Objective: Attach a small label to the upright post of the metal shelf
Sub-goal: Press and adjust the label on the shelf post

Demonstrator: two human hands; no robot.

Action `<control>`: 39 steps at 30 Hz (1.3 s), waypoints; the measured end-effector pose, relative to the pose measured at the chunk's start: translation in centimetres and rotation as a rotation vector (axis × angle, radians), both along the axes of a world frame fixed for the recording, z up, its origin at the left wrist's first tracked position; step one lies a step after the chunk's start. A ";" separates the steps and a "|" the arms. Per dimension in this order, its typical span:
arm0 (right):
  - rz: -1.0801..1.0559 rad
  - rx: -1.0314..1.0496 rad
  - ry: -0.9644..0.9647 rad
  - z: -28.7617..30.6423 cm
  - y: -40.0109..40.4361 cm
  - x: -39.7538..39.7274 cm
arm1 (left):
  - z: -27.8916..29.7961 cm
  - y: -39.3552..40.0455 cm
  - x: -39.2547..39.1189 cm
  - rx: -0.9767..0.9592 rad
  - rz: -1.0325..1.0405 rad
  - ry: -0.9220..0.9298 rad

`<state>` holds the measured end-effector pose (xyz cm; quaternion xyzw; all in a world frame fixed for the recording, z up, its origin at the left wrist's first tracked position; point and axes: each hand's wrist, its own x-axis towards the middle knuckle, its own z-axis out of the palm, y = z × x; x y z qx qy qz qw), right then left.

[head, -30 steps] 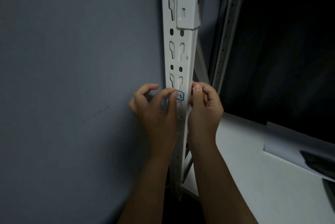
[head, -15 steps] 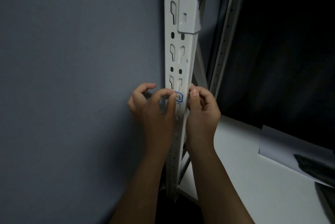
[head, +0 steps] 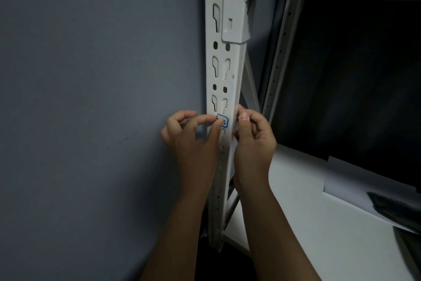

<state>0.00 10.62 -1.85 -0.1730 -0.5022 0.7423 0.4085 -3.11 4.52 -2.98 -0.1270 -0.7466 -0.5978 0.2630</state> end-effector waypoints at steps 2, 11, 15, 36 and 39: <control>0.007 -0.001 0.003 0.0 0.0 0.1 | 0.0 0.2 0.1 0.028 0.018 -0.001; 0.027 0.015 0.007 0.0 0.2 0.2 | 0.4 1.1 0.7 0.156 0.066 -0.030; 0.027 0.021 0.004 -0.1 0.3 0.3 | 0.6 1.3 0.9 0.216 0.051 -0.082; 0.060 0.065 -0.037 -0.1 0.2 0.7 | 0.8 0.7 0.6 0.114 0.027 -0.104; 0.076 0.064 -0.021 0.0 0.3 0.8 | 0.7 0.8 0.7 0.139 0.078 -0.056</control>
